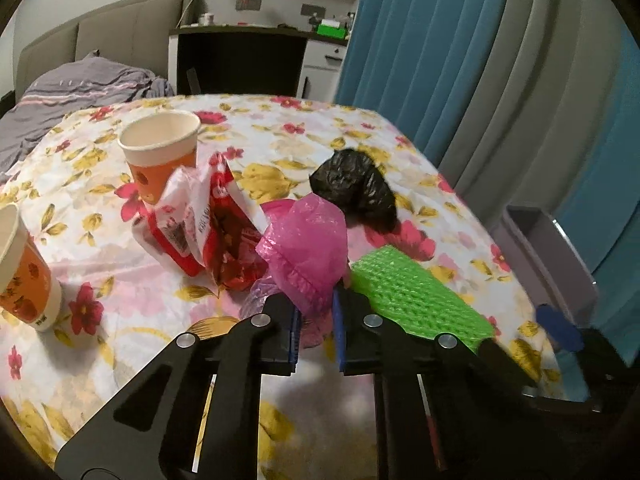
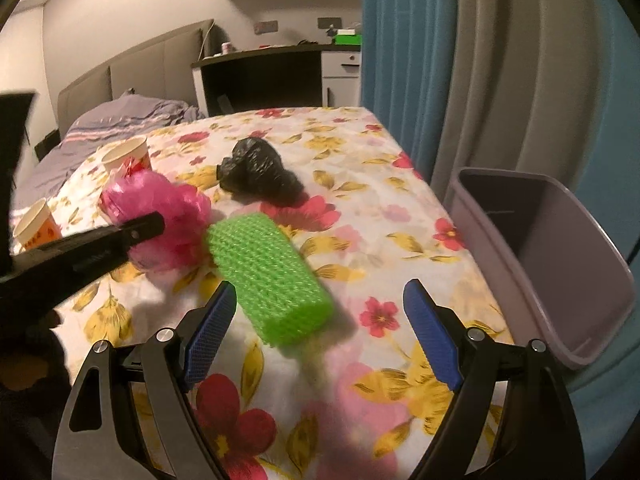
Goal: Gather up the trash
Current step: 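Grasp the pink bag with the left tool while the right tool grasps the green foam sleeve, then carry the pink bag and green foam sleeve over the grey bin and release them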
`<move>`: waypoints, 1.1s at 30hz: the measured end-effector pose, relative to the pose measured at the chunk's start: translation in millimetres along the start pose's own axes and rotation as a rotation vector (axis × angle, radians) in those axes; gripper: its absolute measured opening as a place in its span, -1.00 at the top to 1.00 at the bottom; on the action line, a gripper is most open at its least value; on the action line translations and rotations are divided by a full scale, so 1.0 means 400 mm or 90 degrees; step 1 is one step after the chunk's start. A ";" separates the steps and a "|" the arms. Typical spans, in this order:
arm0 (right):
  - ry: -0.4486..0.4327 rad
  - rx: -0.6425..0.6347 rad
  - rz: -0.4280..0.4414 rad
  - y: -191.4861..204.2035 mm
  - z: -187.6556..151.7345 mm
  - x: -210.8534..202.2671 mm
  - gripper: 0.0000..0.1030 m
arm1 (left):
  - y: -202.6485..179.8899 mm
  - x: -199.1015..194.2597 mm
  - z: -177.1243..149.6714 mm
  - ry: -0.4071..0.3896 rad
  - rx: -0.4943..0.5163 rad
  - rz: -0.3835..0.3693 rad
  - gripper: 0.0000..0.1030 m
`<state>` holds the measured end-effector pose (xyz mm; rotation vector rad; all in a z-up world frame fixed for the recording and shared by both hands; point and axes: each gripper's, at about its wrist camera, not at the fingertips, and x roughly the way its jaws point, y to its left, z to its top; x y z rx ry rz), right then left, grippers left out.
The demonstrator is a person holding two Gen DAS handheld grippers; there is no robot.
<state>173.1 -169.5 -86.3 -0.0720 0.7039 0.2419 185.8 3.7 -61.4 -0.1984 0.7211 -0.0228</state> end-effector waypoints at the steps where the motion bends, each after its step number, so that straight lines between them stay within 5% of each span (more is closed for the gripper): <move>1: 0.005 0.001 0.003 0.002 0.001 0.007 -0.61 | -0.001 -0.023 0.002 -0.013 0.001 -0.003 0.77; 11: 0.047 -0.006 0.022 0.017 0.017 0.070 -0.47 | 0.048 -0.146 -0.018 -0.079 -0.017 0.048 0.77; 20: 0.083 -0.016 0.050 0.031 0.012 0.103 0.05 | 0.064 -0.148 -0.043 -0.067 -0.020 0.053 0.77; 26: 0.066 -0.037 0.056 0.041 0.008 0.079 0.65 | 0.058 -0.151 -0.052 -0.067 -0.017 0.050 0.77; 33: 0.017 -0.016 0.055 0.019 0.000 0.010 0.73 | 0.036 -0.168 -0.059 -0.072 -0.010 0.046 0.77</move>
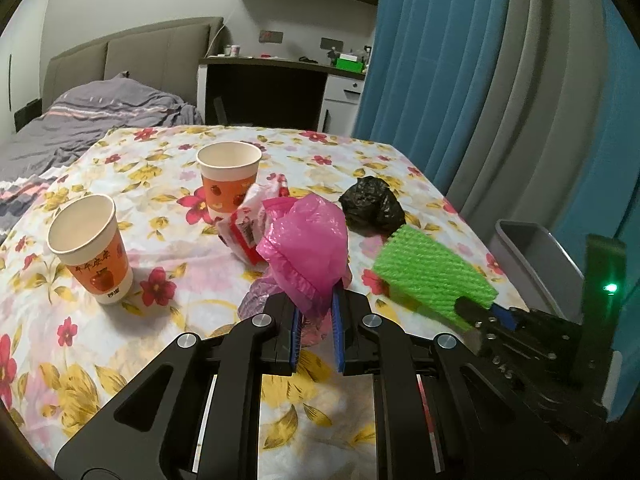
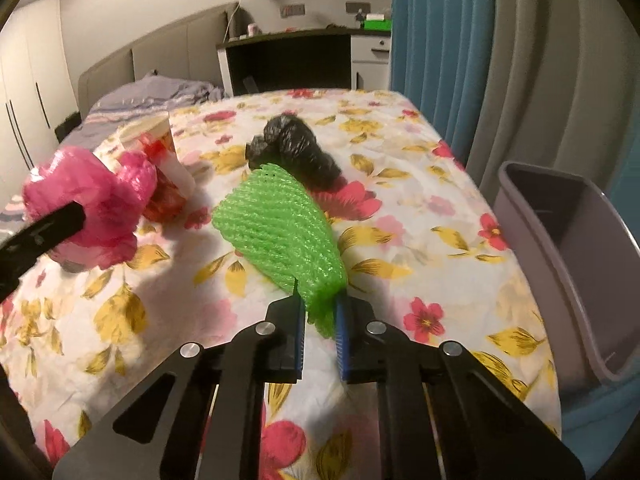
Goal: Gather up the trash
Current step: 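Carry the pink bag and green foam sleeve over the grey bin and release them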
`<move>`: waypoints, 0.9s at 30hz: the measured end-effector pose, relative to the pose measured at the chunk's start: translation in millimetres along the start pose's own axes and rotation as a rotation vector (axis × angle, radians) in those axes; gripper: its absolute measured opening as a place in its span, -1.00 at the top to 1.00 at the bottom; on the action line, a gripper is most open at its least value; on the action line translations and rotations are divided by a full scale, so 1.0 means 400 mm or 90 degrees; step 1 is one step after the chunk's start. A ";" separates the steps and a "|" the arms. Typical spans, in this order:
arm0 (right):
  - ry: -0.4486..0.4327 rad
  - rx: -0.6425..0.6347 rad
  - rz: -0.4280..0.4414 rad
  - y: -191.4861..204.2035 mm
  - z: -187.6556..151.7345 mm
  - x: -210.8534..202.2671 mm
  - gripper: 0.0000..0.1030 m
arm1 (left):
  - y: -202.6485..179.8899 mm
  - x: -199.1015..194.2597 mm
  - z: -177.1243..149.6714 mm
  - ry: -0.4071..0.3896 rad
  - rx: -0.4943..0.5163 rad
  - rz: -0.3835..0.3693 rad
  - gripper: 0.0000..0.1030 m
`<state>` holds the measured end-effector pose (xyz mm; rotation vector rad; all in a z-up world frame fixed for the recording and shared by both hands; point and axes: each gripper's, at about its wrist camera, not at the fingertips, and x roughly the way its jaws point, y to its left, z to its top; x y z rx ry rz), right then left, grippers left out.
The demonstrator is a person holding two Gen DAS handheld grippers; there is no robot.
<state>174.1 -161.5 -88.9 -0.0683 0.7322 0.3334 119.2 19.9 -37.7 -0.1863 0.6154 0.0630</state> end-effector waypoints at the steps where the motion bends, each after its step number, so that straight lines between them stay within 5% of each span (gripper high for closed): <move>1: -0.010 0.002 -0.003 -0.003 -0.001 -0.013 0.73 | -0.005 -0.004 -0.001 -0.001 0.001 -0.001 0.77; 27: -0.109 0.068 -0.055 -0.126 -0.035 -0.188 0.73 | -0.159 -0.079 0.003 -0.025 0.067 -0.072 0.77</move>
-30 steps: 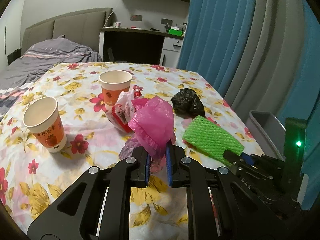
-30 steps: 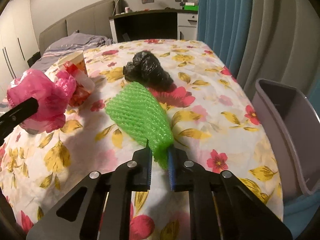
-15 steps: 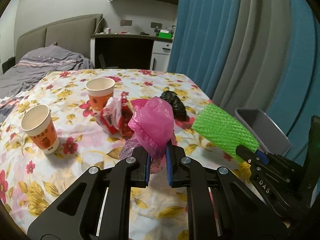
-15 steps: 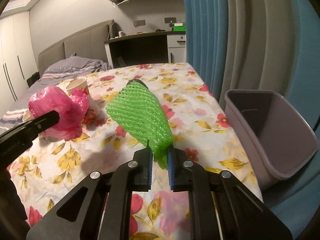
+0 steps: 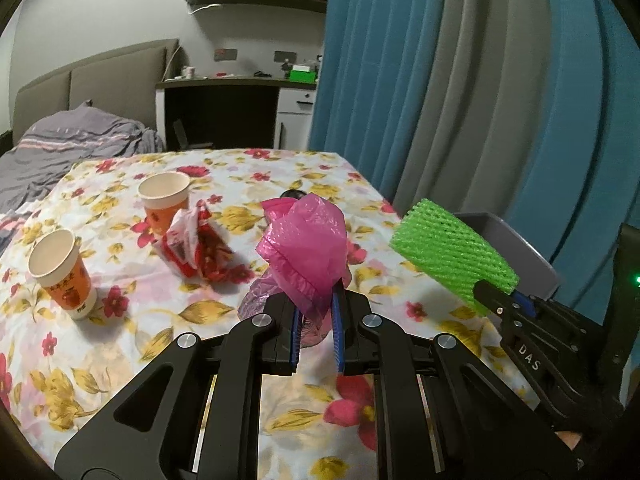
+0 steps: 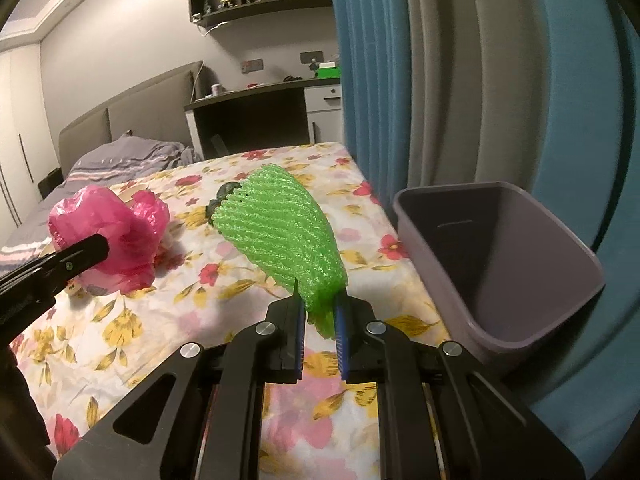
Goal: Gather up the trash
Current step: 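Carry the pink bag and green foam sleeve over the grey bin and release them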
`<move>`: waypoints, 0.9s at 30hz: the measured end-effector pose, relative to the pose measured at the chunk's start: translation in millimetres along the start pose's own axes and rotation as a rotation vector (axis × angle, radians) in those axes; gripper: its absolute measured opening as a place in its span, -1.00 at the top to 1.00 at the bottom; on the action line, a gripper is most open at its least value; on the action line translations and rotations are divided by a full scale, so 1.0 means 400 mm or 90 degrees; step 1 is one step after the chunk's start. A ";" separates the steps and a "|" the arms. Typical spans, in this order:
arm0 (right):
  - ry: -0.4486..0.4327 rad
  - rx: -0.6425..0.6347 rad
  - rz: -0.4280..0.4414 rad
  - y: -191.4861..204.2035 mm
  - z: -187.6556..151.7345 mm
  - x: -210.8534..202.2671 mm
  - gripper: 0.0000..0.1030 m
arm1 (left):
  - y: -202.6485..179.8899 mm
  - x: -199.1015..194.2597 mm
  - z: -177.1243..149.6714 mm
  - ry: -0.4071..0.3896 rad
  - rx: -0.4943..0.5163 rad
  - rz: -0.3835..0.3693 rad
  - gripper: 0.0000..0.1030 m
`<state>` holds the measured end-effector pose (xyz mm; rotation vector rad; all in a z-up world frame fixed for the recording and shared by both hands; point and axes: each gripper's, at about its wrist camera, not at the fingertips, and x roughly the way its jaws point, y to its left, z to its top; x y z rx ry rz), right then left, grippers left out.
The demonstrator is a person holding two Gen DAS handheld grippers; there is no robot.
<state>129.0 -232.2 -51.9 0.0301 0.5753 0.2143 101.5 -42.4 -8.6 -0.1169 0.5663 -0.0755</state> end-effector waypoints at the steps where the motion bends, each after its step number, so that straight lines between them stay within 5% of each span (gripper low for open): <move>1: -0.002 0.002 -0.002 -0.005 0.001 -0.002 0.73 | -0.006 -0.001 0.004 -0.001 0.003 -0.004 0.77; 15: -0.028 0.052 -0.076 -0.151 0.033 -0.030 0.73 | -0.198 0.042 0.080 -0.011 0.072 -0.117 0.77; 27: -0.019 0.119 -0.174 -0.334 0.033 0.002 0.73 | -0.399 0.195 0.120 0.020 0.121 -0.214 0.77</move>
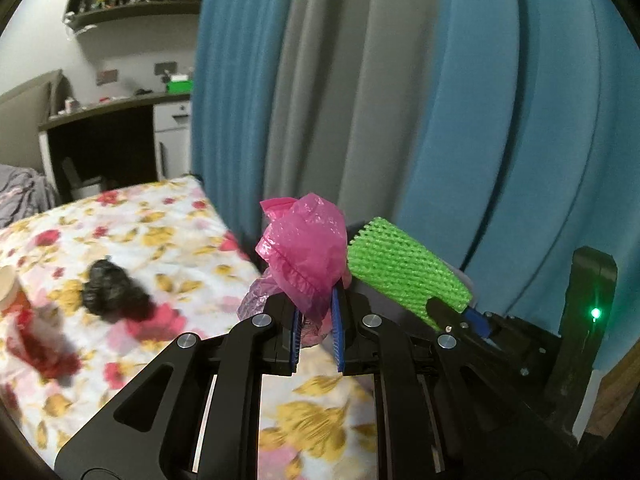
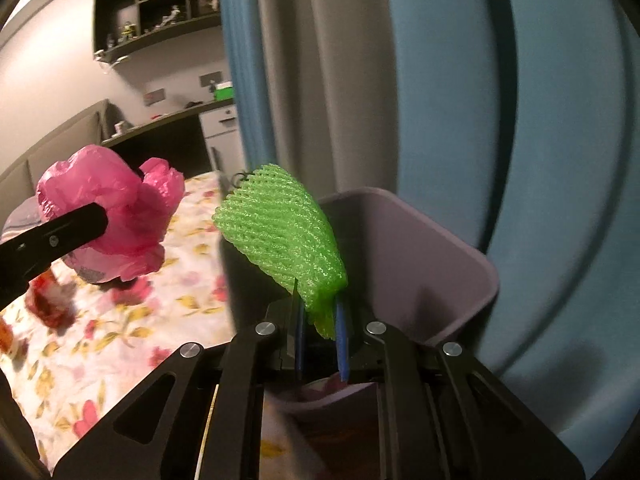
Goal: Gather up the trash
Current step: 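Carry the pink bag and green foam sleeve over the grey bin and release them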
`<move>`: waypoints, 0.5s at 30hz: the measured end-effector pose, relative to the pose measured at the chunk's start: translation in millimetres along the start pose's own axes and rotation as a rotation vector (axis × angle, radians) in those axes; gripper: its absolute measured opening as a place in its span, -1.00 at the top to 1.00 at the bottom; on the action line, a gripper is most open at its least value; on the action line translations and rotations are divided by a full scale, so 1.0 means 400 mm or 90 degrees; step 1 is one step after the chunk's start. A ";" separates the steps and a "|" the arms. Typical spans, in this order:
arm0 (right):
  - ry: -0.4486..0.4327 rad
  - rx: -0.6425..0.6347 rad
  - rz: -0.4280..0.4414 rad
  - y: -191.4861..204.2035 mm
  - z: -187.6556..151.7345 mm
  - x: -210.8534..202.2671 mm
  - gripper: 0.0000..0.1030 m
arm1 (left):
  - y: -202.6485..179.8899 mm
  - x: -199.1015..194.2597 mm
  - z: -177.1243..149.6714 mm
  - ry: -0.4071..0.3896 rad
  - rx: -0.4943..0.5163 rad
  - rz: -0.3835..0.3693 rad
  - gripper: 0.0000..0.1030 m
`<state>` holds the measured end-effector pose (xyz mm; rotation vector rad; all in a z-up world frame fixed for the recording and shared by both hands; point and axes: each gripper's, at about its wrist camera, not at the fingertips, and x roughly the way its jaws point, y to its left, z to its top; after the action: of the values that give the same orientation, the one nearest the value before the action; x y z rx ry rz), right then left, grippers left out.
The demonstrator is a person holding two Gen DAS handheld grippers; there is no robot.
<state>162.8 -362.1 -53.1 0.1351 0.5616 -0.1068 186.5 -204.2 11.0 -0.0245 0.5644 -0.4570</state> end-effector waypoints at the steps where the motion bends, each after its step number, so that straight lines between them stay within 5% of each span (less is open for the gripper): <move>1: 0.004 0.004 -0.004 -0.009 0.000 0.009 0.73 | -0.007 0.020 0.002 0.006 -0.004 -0.014 0.77; 15: 0.034 0.029 -0.019 -0.065 -0.007 0.075 0.68 | -0.050 0.179 0.000 0.055 -0.017 -0.075 0.76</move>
<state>183.0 -389.2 -74.3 0.1745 0.6141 -0.1457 231.7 -252.7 -22.7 -0.0646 0.6559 -0.5664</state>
